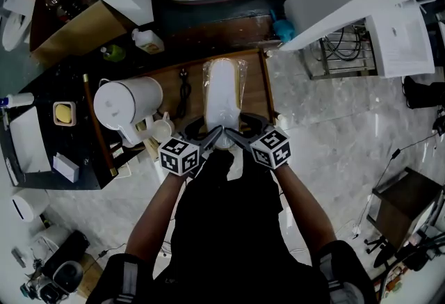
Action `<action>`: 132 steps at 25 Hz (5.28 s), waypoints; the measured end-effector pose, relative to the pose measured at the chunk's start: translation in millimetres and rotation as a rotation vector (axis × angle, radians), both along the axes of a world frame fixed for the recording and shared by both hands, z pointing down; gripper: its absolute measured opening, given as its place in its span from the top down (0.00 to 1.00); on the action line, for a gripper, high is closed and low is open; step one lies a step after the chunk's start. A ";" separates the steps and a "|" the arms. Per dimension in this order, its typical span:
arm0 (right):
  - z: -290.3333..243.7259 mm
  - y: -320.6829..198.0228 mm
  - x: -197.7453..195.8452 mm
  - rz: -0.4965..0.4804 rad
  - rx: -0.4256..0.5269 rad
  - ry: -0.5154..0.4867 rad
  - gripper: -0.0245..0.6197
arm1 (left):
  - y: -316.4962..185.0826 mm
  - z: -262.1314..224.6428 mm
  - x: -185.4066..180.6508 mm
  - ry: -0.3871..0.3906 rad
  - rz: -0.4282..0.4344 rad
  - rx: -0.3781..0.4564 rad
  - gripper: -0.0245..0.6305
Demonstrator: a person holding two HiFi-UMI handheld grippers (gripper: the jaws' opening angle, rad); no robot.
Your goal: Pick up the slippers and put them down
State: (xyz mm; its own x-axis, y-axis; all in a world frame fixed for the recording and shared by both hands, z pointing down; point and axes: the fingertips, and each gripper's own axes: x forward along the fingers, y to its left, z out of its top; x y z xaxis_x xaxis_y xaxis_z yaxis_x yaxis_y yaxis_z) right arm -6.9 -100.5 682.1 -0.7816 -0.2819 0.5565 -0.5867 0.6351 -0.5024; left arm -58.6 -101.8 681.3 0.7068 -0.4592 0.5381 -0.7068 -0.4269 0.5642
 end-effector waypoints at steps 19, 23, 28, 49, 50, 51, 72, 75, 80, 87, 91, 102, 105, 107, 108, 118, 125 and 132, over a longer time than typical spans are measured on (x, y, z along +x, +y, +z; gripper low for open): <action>87.9 -9.0 0.9 -0.024 -0.123 0.101 0.54 | -7.8 88.7 3.1 -0.067 0.017 -0.164 0.58; 96.3 -4.2 1.8 -0.031 -0.139 0.134 0.54 | -2.3 102.6 4.1 -0.080 0.025 -0.201 0.58; 103.8 -5.8 -0.3 -0.019 -0.140 0.175 0.54 | -2.9 114.6 1.0 -0.040 0.016 -0.260 0.58; 78.7 -10.6 7.2 0.057 -0.006 0.284 0.54 | 5.8 99.3 -32.5 -0.143 -0.118 -0.257 0.56; 74.7 -11.5 7.1 0.061 -0.003 0.276 0.54 | 6.8 97.1 -34.1 -0.140 -0.122 -0.253 0.56; 71.1 -12.1 7.6 0.064 -0.002 0.269 0.54 | 7.4 94.8 -35.7 -0.139 -0.126 -0.248 0.56; -40.5 5.0 12.2 0.010 0.119 0.132 0.95 | -3.0 -44.7 -21.2 0.078 -0.126 0.061 0.90; -76.1 6.5 9.8 -0.016 0.161 0.084 0.95 | -6.4 -80.5 -20.6 0.113 -0.137 0.128 0.93; -135.3 8.2 -0.3 -0.050 0.239 0.013 0.95 | -1.6 -130.1 -17.7 0.112 -0.089 0.211 0.94; -190.1 13.5 -10.3 -0.054 0.336 -0.049 0.95 | 17.5 -178.9 -1.1 0.112 0.030 0.310 0.94; -202.5 19.6 -12.3 -0.070 0.372 -0.052 0.95 | 24.8 -191.6 7.2 0.130 0.081 0.336 0.95; -203.8 41.8 -20.7 -0.087 0.410 -0.024 0.95 | 35.7 -199.4 4.3 0.140 0.127 0.367 0.95; -202.3 46.4 -22.3 -0.094 0.415 -0.018 0.95 | 34.8 -198.9 1.1 0.139 0.125 0.368 0.95; -201.2 48.0 -22.1 -0.094 0.413 -0.018 0.95 | 34.9 -199.5 -0.4 0.134 0.129 0.371 0.95; -200.5 48.3 -21.8 -0.093 0.412 -0.019 0.95 | 34.8 -199.5 -0.9 0.130 0.132 0.374 0.94; -204.2 42.7 -24.7 -0.090 0.406 -0.044 0.95 | 30.8 -201.1 -2.4 0.127 0.122 0.378 0.95; -203.1 40.3 -26.3 -0.095 0.413 -0.038 0.95 | 30.2 -199.8 -3.1 0.133 0.123 0.377 0.95; -203.6 41.3 -25.8 -0.089 0.416 -0.035 0.95 | 33.1 -199.1 -1.3 0.141 0.130 0.372 0.95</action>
